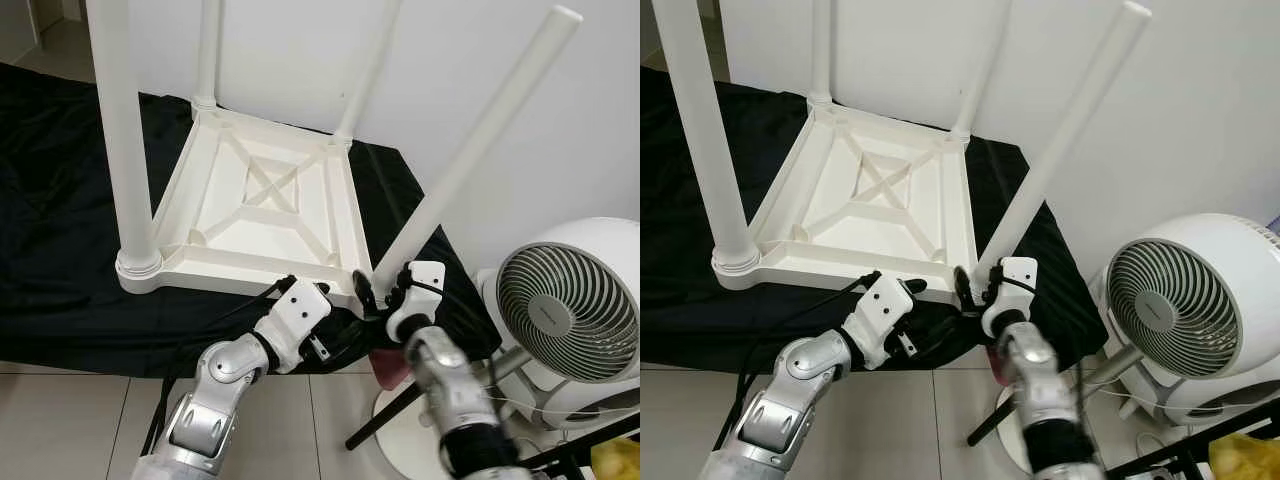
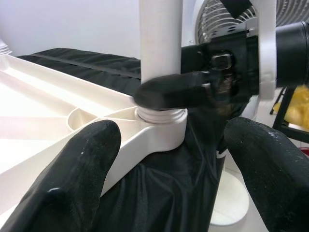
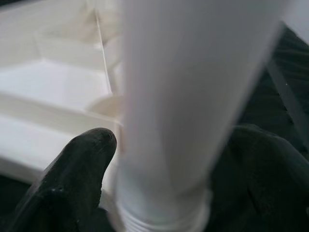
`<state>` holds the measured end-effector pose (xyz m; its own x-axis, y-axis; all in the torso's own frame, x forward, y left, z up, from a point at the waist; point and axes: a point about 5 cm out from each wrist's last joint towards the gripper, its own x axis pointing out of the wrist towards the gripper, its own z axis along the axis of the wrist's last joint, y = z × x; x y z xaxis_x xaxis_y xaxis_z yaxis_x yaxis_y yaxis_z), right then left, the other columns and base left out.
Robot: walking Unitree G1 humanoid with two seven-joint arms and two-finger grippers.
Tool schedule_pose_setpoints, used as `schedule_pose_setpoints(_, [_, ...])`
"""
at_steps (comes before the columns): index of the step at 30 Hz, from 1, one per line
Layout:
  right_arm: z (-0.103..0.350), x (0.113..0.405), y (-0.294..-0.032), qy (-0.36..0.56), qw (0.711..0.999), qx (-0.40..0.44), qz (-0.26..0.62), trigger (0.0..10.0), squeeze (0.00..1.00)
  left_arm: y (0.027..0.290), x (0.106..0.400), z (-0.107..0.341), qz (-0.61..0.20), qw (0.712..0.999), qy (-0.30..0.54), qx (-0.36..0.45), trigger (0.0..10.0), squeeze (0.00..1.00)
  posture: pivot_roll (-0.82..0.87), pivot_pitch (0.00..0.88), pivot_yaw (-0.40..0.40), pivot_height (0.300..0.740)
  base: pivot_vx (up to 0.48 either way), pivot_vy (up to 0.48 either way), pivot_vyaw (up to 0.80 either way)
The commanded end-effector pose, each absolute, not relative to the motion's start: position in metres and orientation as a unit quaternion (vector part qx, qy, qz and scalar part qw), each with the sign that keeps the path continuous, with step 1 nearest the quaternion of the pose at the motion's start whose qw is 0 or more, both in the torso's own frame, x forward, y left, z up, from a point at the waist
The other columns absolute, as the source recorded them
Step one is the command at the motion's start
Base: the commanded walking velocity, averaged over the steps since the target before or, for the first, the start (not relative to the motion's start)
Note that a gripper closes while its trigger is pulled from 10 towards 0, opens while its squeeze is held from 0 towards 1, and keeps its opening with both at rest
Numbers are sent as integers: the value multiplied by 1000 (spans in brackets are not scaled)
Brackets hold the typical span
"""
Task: Building children table
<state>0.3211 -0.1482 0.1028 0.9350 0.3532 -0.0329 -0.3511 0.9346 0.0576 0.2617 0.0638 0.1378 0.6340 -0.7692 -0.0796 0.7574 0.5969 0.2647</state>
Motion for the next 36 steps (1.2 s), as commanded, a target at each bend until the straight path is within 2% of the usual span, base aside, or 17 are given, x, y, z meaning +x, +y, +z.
schedule_pose_setpoints(1, [97,325,-158,38,978,-4,206,10000,0,59,264,141,-403,905,-34,135,10000,0,58,0,-247,740,0,0,0])
schedule_pose_setpoints(8, [104,337,-148,39,952,-44,300,10000,0,56,266,141,-408,903,-35,132,10000,0,49,0,-235,740,0,0,0])
schedule_pose_setpoints(16, [102,340,-142,54,937,-67,339,10000,0,55,267,143,-409,902,-37,133,10000,0,50,0,-234,740,0,0,0])
schedule_pose_setpoints(17, [101,341,-141,58,934,-74,346,6941,0,55,268,144,-407,903,-38,134,10000,0,51,0,-235,740,0,0,0])
schedule_pose_setpoints(18, [101,341,-141,58,934,-74,346,6941,0,55,268,144,-407,903,-38,134,10000,0,51,0,-235,740,0,0,0])
schedule_pose_setpoints(19, [99,343,-141,65,931,-71,352,0,0,56,269,145,-405,903,-40,134,10000,0,51,0,-241,740,0,0,0])
schedule_pose_setpoints(31, [88,339,-144,85,935,-38,343,0,0,54,268,145,-405,904,-40,131,10000,0,50,0,-240,740,0,0,0])
schedule_pose_setpoints(32, [86,339,-143,83,939,-15,334,10000,0,54,268,144,-406,904,-40,131,10000,0,46,0,-240,740,0,0,0])
schedule_pose_setpoints(36, [87,339,-141,78,942,-1,326,10000,0,54,268,145,-406,904,-40,130,10000,0,41,0,-243,740,0,0,0])
